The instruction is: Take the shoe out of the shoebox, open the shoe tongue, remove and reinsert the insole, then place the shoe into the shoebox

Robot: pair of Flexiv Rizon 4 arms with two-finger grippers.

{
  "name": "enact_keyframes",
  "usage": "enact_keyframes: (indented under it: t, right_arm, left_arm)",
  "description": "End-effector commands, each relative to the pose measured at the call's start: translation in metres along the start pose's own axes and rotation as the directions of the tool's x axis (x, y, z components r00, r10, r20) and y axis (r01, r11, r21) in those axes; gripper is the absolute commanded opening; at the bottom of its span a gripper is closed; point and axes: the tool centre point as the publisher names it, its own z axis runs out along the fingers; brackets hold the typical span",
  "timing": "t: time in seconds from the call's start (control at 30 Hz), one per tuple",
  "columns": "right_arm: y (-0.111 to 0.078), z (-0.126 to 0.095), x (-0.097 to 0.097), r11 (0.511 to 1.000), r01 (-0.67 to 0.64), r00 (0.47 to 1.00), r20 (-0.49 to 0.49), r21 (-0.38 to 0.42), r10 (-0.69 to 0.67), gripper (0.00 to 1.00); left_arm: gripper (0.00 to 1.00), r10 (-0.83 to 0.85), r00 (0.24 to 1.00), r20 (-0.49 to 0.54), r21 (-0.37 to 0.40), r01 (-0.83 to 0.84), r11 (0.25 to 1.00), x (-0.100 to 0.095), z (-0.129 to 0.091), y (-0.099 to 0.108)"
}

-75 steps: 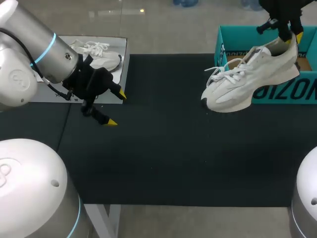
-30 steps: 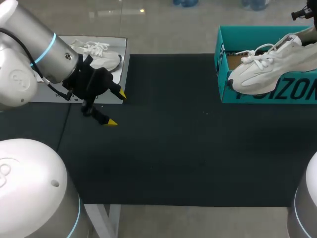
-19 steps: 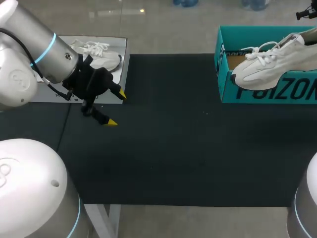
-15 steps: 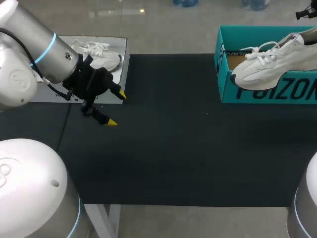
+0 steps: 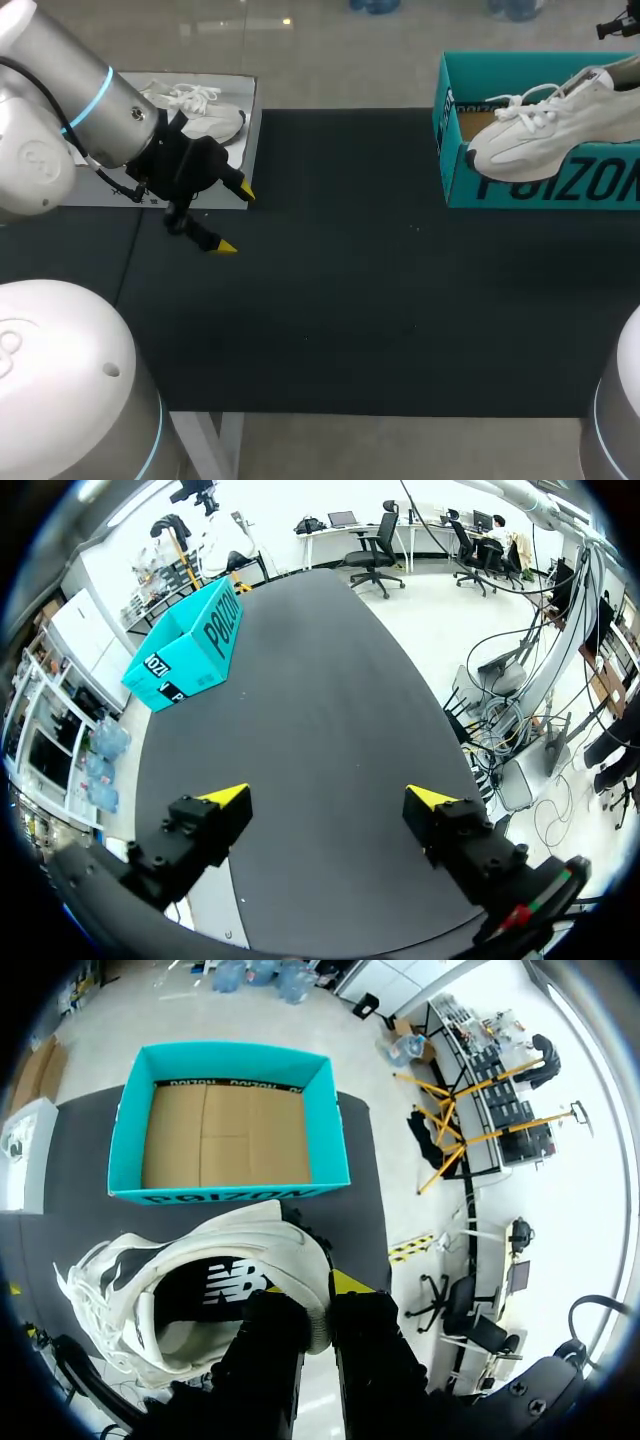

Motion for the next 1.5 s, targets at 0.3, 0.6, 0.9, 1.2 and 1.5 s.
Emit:
enact_keyframes:
  t: [0.3, 0.6, 0.9, 1.2, 1.5]
  right_arm:
    - [0.033, 0.001, 0.005, 0.994, -0.105, 0.993, -0.051, 0.029, 0.106, 0.00]
    - [0.073, 0.030, -0.014, 0.970, -0.230, 0.969, -0.077, 0.081, 0.236, 0.00]
    - [0.098, 0.039, -0.037, 0.961, -0.266, 0.961, -0.052, 0.077, 0.270, 0.00]
    - [0.106, 0.046, -0.038, 0.956, -0.284, 0.956, -0.055, 0.072, 0.288, 0.00]
    - [0.111, 0.079, -0.030, 0.954, -0.290, 0.952, -0.081, 0.081, 0.296, 0.00]
  left_arm:
    - [1.00, 0.000, 1.000, -0.002, -0.003, -0.001, 1.000, -0.001, 0.000, 0.000]
    - [1.00, 0.000, 1.000, -0.002, -0.003, -0.001, 1.000, -0.001, 0.000, 0.000]
    - [1.00, 0.000, 1.000, -0.002, -0.003, -0.001, 1.000, -0.001, 0.000, 0.000]
    - [1.00, 0.000, 1.000, -0.002, -0.003, -0.001, 1.000, -0.001, 0.000, 0.000]
    - [1.00, 0.000, 1.000, -0.002, -0.003, -0.001, 1.000, -0.001, 0.000, 0.000]
